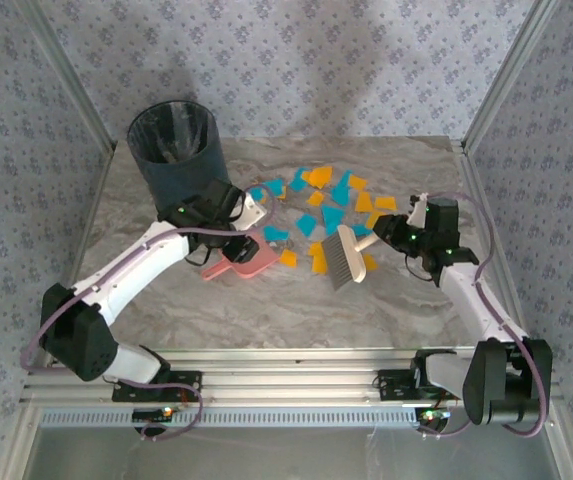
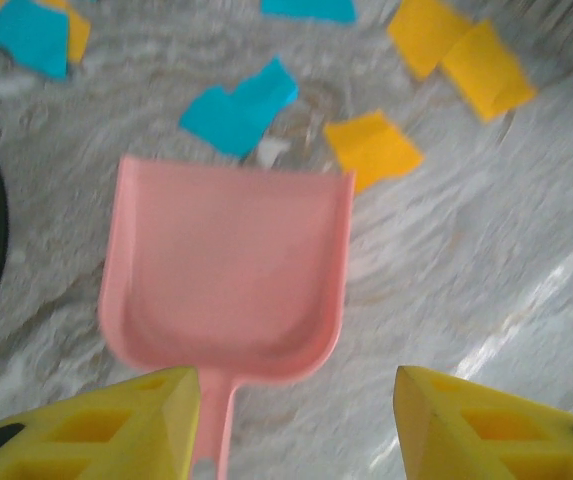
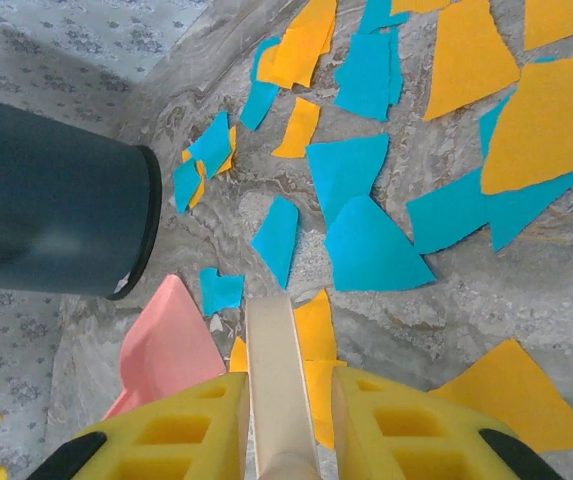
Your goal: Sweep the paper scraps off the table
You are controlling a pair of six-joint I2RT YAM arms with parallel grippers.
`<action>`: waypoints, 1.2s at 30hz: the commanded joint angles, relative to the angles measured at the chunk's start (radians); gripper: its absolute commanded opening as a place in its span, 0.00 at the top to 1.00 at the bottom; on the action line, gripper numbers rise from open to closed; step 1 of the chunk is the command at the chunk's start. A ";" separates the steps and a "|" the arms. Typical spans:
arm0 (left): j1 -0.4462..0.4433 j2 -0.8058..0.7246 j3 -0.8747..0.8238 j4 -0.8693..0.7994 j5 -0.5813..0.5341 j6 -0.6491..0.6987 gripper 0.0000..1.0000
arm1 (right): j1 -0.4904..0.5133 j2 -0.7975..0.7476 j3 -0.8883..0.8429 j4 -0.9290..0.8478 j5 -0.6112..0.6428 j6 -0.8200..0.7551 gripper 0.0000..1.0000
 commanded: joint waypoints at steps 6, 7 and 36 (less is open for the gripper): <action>0.088 0.020 0.027 -0.279 0.037 0.187 0.44 | -0.027 -0.052 0.060 -0.081 -0.038 -0.041 1.00; 0.105 0.035 0.032 -0.310 0.064 0.201 0.44 | -0.028 -0.055 0.064 -0.088 -0.042 -0.047 1.00; 0.165 0.277 -0.072 -0.092 -0.105 0.218 0.45 | -0.049 -0.089 0.040 -0.124 -0.052 -0.060 1.00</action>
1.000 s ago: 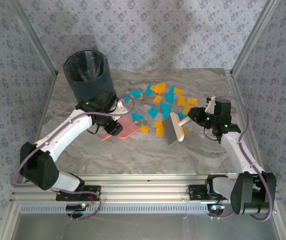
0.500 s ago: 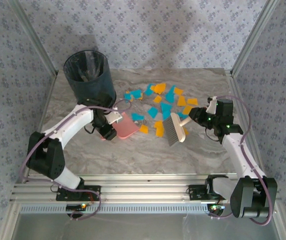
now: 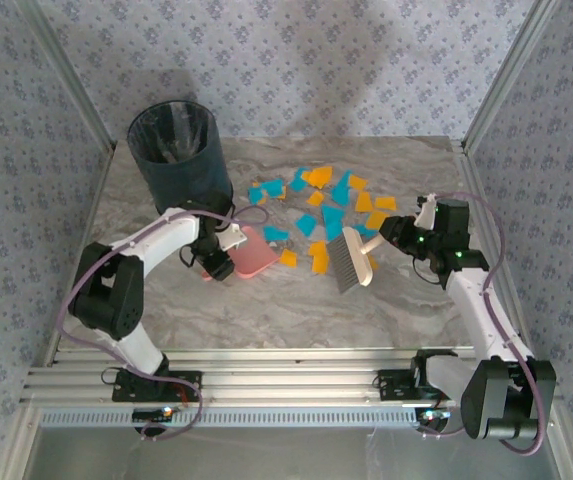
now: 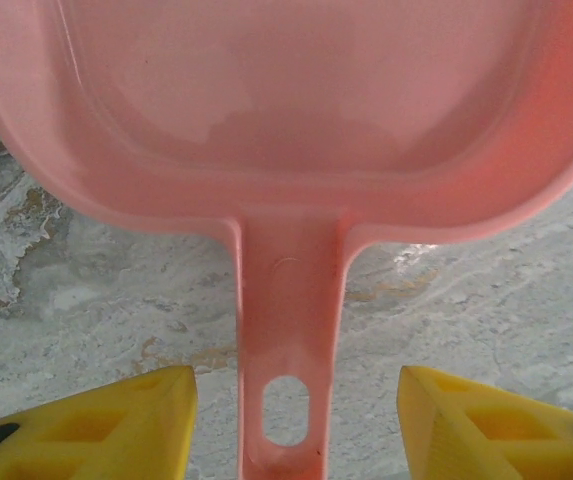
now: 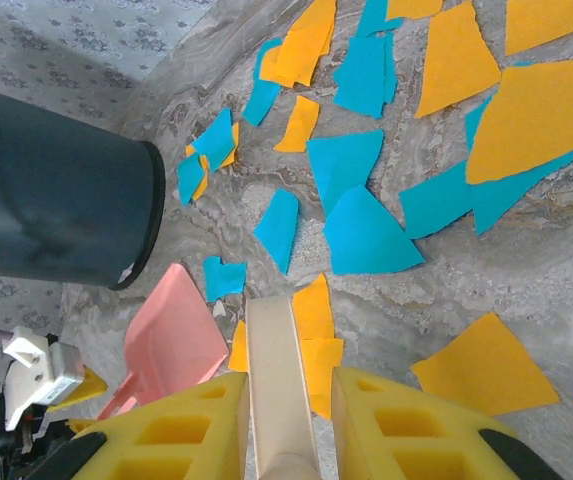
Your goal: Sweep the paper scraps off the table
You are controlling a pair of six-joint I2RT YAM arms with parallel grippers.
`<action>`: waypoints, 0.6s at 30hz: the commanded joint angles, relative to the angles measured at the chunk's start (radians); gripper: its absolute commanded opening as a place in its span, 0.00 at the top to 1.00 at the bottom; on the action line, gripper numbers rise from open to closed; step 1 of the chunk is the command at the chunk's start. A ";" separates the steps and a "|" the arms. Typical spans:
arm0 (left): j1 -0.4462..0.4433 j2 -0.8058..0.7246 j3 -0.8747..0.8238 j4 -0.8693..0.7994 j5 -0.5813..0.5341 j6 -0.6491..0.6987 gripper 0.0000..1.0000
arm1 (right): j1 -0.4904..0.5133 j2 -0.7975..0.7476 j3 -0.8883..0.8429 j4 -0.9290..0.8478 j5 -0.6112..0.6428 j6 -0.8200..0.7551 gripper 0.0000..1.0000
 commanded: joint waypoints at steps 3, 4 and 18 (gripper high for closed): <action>0.004 0.042 -0.012 0.011 -0.042 0.021 0.47 | -0.010 -0.013 0.004 0.004 -0.026 -0.014 1.00; 0.004 0.048 -0.014 0.012 -0.043 0.022 0.47 | -0.010 -0.013 0.003 0.004 -0.026 -0.015 1.00; 0.000 0.048 -0.027 -0.015 -0.019 0.031 0.76 | -0.013 -0.013 -0.003 -0.006 -0.023 -0.018 1.00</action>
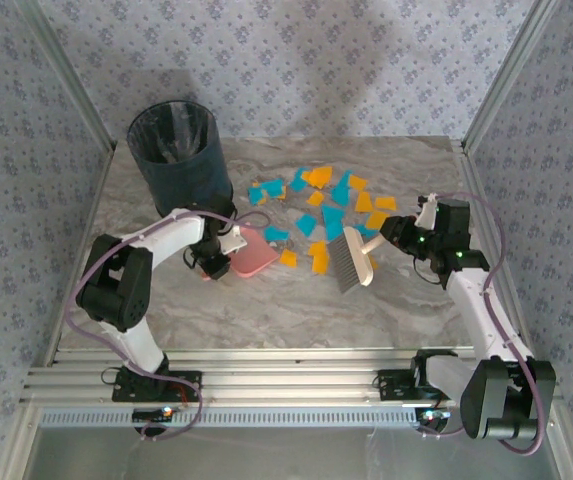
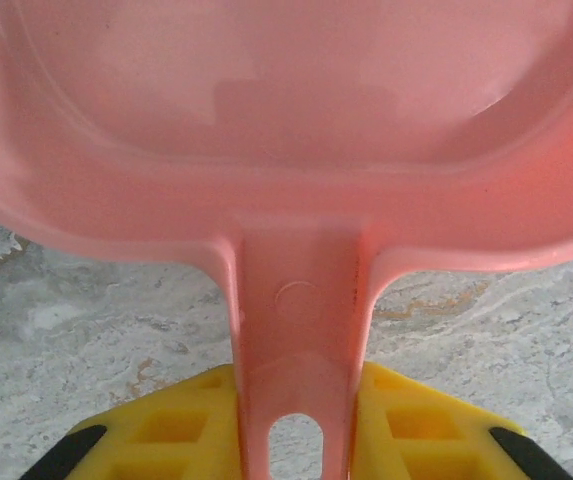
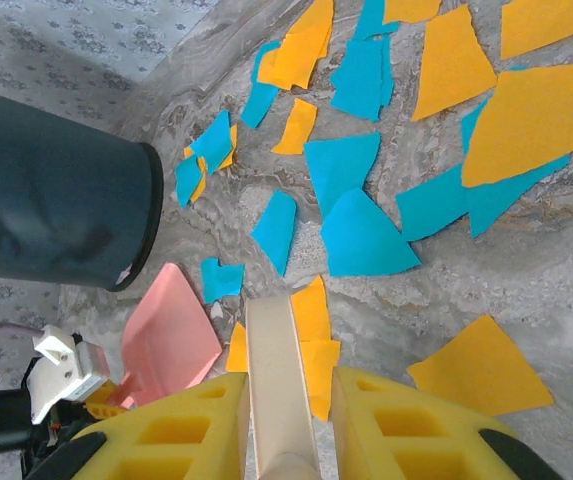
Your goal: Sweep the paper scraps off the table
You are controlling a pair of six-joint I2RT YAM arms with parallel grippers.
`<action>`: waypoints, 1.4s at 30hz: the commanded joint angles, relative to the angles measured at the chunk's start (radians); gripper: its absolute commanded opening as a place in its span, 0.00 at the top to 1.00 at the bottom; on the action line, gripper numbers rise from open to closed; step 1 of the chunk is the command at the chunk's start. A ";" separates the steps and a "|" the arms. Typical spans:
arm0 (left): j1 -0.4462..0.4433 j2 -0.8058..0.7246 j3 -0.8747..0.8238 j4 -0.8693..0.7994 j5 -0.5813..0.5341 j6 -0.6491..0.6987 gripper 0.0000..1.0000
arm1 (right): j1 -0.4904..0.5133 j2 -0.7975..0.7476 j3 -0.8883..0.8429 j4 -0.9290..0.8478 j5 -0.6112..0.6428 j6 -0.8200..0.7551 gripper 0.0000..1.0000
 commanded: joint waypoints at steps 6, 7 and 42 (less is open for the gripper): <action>-0.015 -0.064 -0.016 -0.091 0.010 0.023 0.76 | -0.009 -0.019 -0.007 -0.009 -0.020 -0.010 1.00; -0.021 -0.076 -0.012 -0.098 0.013 0.024 0.76 | -0.010 -0.019 -0.008 -0.009 -0.019 -0.010 1.00; -0.381 0.216 0.332 -0.110 0.107 0.031 0.67 | -0.124 -0.124 -0.046 -0.105 -0.019 -0.029 1.00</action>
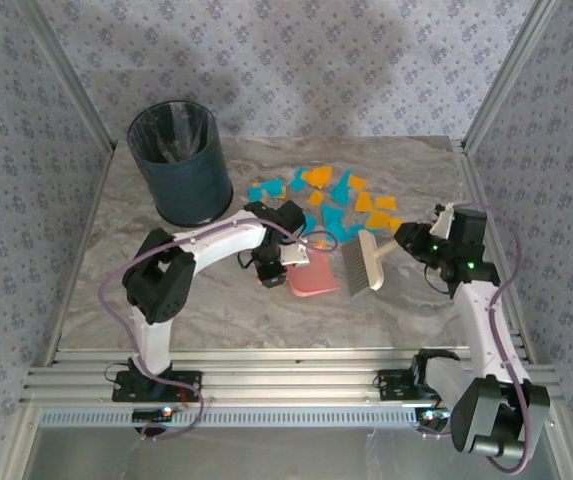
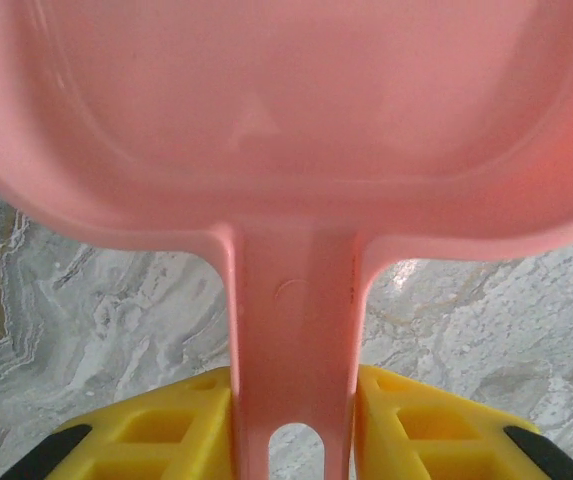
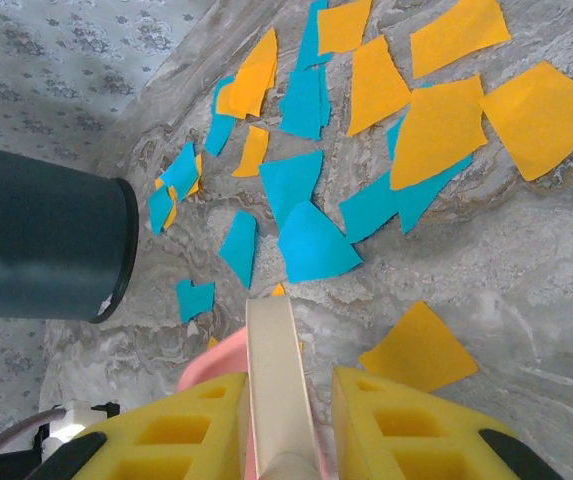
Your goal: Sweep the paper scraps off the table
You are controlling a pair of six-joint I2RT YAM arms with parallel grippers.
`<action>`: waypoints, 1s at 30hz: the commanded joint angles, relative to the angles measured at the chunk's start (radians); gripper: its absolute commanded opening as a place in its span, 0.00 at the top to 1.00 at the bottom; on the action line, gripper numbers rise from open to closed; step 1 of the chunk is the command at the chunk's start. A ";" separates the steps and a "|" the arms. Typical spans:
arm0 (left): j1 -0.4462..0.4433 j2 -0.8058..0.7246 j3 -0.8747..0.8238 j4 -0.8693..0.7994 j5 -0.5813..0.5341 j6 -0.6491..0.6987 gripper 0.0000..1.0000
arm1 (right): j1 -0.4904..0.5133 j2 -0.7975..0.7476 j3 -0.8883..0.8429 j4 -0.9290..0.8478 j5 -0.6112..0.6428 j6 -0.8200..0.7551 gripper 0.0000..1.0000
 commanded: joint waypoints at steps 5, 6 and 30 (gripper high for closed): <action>-0.007 0.019 -0.020 0.052 0.030 -0.004 0.66 | -0.023 -0.029 -0.008 -0.032 -0.029 -0.019 1.00; -0.008 0.016 -0.026 0.060 0.035 -0.004 0.64 | -0.024 -0.029 -0.007 -0.032 -0.029 -0.019 1.00; 0.068 -0.149 -0.311 0.425 0.220 -0.064 0.49 | -0.028 -0.024 0.008 -0.023 -0.023 -0.015 1.00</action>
